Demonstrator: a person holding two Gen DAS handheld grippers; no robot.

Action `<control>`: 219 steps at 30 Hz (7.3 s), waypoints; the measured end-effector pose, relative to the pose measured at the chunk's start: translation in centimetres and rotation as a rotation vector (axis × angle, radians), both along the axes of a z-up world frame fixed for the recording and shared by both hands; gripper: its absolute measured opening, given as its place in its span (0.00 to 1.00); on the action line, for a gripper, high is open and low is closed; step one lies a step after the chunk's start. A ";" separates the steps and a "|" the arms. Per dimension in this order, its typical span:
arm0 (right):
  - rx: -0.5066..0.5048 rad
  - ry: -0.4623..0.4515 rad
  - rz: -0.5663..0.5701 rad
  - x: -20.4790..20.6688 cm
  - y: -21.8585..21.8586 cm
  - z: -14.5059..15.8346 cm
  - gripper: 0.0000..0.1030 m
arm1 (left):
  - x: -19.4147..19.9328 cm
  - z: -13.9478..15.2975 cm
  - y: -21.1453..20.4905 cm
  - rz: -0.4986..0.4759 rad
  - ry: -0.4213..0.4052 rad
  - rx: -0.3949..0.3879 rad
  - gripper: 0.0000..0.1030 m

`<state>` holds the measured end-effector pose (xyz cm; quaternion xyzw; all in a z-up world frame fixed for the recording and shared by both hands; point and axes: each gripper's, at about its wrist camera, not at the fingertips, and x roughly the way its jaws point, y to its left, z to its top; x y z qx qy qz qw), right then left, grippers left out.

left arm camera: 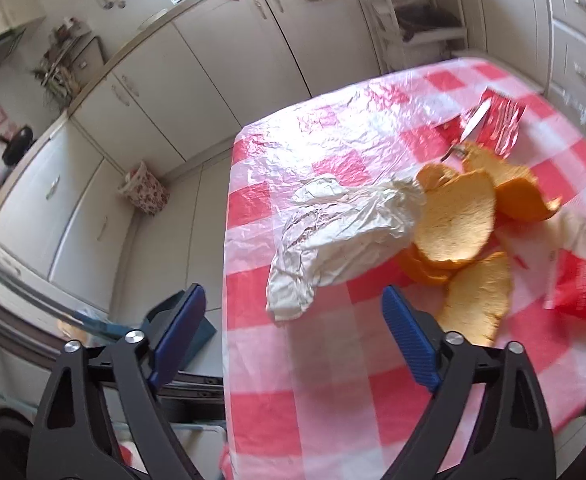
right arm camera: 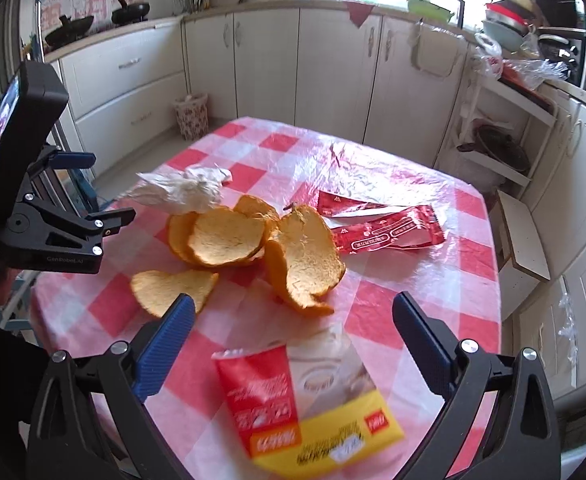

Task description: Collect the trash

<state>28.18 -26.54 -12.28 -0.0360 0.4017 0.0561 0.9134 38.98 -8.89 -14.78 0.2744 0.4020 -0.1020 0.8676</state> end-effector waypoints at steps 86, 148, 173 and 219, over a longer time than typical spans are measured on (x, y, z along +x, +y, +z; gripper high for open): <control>0.477 0.043 -0.744 -11.6 -36.8 -1.1 0.77 | -15.7 -0.4 -32.9 -0.416 0.409 -0.540 0.04; 0.482 0.148 -0.014 7.2 -4.7 -1.2 0.58 | -3.3 -4.4 -1.2 0.370 0.353 -0.528 0.13; 0.602 0.035 0.048 6.7 -5.4 2.5 0.08 | -3.7 -3.6 1.3 0.348 0.358 -0.580 0.06; 0.413 0.105 0.171 -3.3 -8.7 4.0 0.03 | -5.9 0.4 2.8 0.297 0.273 -0.704 0.06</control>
